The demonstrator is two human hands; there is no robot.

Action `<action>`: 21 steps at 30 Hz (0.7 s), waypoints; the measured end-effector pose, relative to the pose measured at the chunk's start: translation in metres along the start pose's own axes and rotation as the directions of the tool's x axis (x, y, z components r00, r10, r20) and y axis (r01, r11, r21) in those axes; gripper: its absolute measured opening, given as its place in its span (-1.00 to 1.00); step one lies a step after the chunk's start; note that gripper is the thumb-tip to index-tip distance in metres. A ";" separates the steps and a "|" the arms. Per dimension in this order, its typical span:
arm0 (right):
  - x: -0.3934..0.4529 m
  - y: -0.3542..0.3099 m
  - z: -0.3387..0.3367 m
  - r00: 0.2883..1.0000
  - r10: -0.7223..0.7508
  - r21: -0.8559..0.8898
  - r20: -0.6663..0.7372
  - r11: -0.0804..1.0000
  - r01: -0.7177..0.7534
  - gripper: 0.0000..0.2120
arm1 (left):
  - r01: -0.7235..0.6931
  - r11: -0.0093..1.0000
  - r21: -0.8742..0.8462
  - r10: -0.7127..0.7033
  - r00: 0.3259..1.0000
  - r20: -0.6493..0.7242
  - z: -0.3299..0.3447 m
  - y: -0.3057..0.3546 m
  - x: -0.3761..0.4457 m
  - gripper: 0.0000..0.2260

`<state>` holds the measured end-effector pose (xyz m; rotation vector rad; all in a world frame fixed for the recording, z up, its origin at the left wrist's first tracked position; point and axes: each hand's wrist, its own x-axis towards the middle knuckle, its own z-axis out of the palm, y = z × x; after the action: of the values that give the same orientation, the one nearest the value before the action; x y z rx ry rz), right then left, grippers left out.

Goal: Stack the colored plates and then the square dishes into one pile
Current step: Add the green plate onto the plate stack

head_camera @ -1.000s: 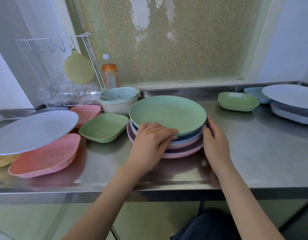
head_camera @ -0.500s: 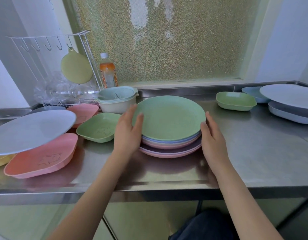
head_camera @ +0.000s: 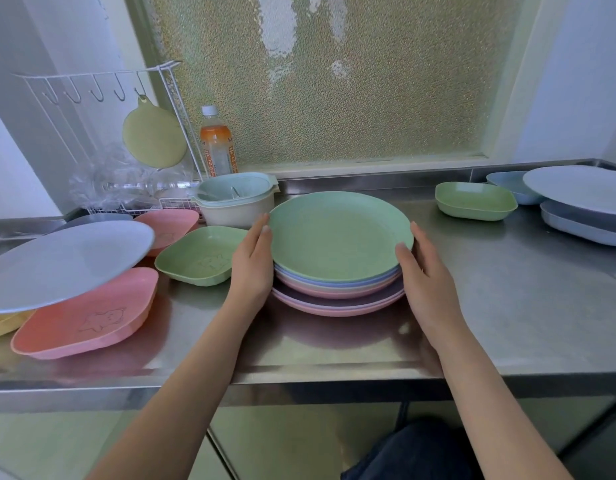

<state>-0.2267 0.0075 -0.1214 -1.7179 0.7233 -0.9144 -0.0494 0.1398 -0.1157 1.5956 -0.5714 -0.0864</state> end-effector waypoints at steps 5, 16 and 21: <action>0.000 0.000 0.000 1.000 -0.004 -0.019 0.011 1.000 0.004 -0.54 | 0.015 0.994 -0.110 -0.012 1.000 0.024 0.001 0.003 0.004 -0.57; 0.000 0.001 0.001 1.000 -0.019 -0.077 -0.005 0.997 0.019 -0.54 | -0.009 1.000 -0.008 0.008 0.998 -0.065 0.005 0.000 0.002 -0.58; 0.000 0.002 0.003 0.999 -0.032 -0.112 0.015 0.993 0.033 -0.53 | -0.017 1.000 0.024 0.019 0.997 -0.078 0.002 0.001 0.000 -0.59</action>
<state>-0.2244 0.0081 -0.1234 -1.8379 0.7524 -0.8983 -0.0509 0.1378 -0.1153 1.6087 -0.5275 -0.0037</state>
